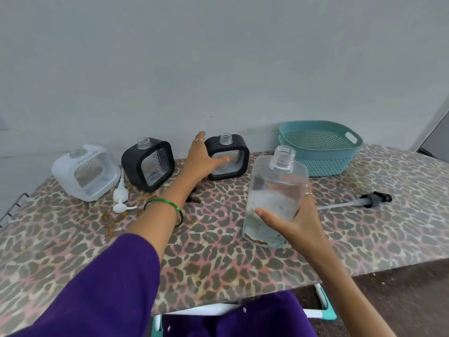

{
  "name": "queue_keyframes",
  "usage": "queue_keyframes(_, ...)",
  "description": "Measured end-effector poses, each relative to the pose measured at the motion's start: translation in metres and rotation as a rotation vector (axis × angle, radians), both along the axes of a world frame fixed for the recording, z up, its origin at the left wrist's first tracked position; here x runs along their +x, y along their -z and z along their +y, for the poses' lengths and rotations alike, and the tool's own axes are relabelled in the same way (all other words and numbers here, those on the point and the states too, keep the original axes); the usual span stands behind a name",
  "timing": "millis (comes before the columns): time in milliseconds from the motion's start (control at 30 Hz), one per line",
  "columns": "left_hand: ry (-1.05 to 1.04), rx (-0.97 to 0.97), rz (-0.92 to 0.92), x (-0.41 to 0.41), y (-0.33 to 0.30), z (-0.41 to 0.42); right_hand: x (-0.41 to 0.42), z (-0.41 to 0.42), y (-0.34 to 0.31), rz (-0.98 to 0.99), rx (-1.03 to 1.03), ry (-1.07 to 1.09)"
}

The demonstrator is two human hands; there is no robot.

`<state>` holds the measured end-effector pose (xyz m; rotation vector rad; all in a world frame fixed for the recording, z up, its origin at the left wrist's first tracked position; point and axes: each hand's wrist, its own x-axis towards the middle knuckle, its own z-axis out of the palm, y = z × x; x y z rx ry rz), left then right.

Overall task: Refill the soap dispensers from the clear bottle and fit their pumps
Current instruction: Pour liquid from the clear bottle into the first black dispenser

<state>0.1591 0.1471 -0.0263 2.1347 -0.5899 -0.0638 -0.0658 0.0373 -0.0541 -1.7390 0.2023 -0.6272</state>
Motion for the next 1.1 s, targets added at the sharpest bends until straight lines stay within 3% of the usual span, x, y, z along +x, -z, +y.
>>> queue_keyframes(367, -0.108, -0.057, -0.089, -0.007, 0.001, 0.004, 0.003, -0.001, 0.003, -0.028, 0.002, 0.001)
queue_keyframes(700, -0.188, -0.071, -0.157, -0.063, -0.034, 0.082, 0.005, -0.003, 0.004, -0.012, 0.001, 0.008)
queue_keyframes(1100, -0.060, -0.195, -0.061, -0.133, 0.008, 0.137, 0.008, 0.004, -0.003, -0.144, -0.047, 0.068)
